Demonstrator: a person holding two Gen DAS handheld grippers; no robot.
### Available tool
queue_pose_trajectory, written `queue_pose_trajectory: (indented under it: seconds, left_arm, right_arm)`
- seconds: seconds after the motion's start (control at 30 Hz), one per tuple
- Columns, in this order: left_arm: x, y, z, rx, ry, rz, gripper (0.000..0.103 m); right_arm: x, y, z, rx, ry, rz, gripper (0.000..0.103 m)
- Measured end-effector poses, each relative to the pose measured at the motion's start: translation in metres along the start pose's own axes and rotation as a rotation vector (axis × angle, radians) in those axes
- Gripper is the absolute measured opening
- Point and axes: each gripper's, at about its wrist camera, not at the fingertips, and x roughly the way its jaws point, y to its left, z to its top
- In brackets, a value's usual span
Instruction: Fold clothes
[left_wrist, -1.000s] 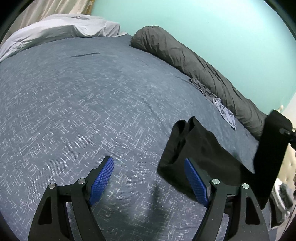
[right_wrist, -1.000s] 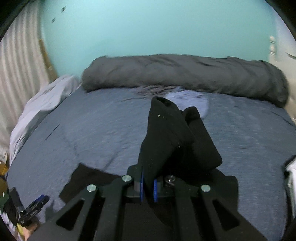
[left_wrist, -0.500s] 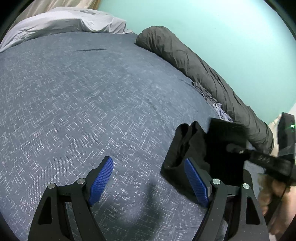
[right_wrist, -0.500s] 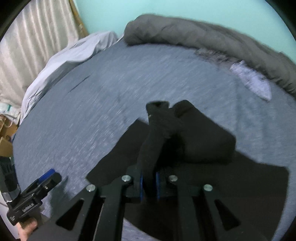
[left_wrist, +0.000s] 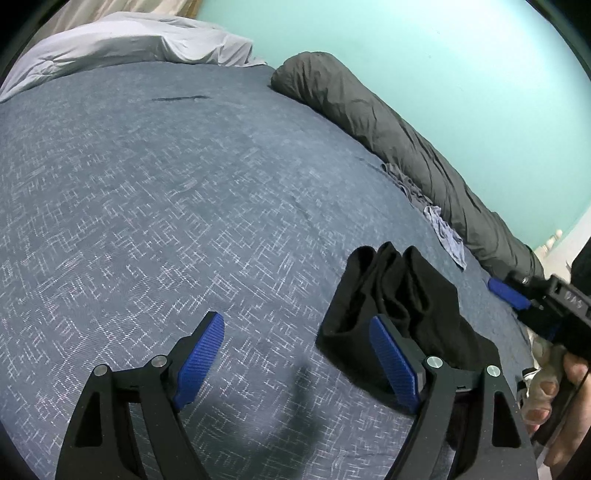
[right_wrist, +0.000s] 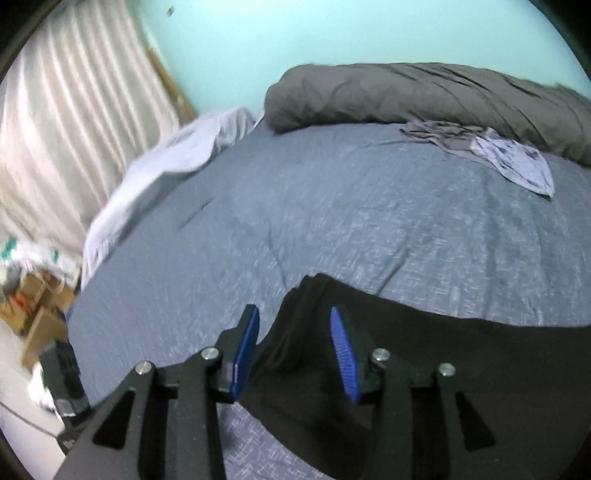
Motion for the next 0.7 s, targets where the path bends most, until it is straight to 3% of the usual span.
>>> queue_pose_trajectory:
  seconds: [0.27, 0.53, 0.7]
  left_arm:
    - [0.004, -0.008, -0.004, 0.025, 0.010, 0.005, 0.085]
    - [0.008, -0.010, -0.004, 0.028, 0.016, 0.008, 0.085]
    - [0.009, -0.013, -0.005, 0.037, 0.021, 0.006, 0.085]
  right_arm:
    - [0.048, -0.015, -0.026, 0.094, 0.091, 0.009, 0.036]
    - [0.099, -0.001, -0.054, 0.062, 0.196, -0.026, 0.031]
    - [0.074, 0.000, -0.055, 0.031, 0.141, -0.045, 0.030]
